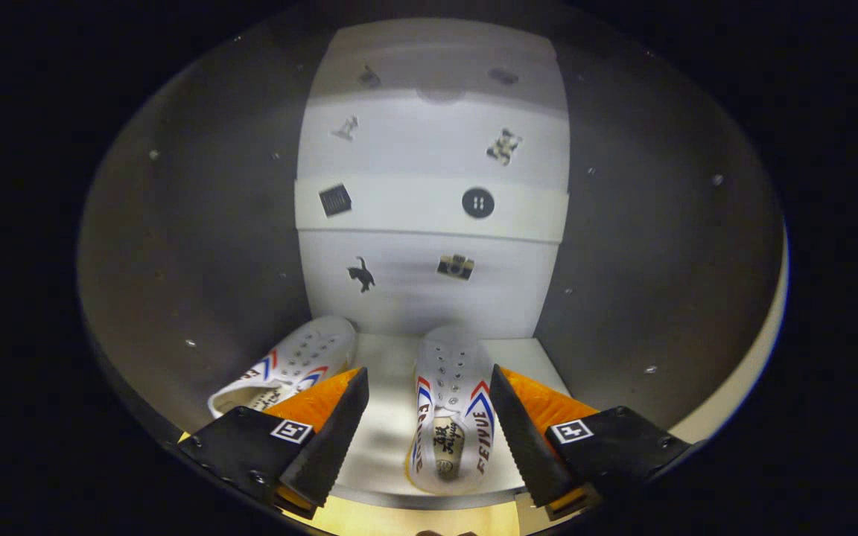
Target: Open the shoe cabinet door, grab the shoes and put them into the shoe cabinet, then close the shoe cabinet door.
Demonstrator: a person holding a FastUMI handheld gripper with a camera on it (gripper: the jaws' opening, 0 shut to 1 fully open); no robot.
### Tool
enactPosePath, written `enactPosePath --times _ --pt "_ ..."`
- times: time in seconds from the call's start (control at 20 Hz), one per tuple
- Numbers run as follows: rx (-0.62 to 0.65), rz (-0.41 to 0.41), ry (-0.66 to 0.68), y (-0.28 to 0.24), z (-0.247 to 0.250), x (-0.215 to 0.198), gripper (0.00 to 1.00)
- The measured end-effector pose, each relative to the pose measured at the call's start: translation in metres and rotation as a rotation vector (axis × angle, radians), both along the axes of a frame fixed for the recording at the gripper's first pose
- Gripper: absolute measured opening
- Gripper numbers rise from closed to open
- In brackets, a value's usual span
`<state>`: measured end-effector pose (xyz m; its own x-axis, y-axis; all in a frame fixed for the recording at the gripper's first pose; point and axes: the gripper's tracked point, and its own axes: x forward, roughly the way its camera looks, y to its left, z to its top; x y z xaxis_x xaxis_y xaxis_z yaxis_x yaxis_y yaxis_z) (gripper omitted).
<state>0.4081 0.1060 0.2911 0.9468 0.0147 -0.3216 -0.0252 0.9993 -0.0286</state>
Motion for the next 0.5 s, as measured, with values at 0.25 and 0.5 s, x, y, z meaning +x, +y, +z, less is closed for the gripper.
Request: enactPosePath --times 0.25,0.5 --pt "0.046 0.053 -0.164 0.015 0.064 -0.106 0.99" --pt "0.055 0.121 -0.259 0.026 0.089 -0.225 0.99"
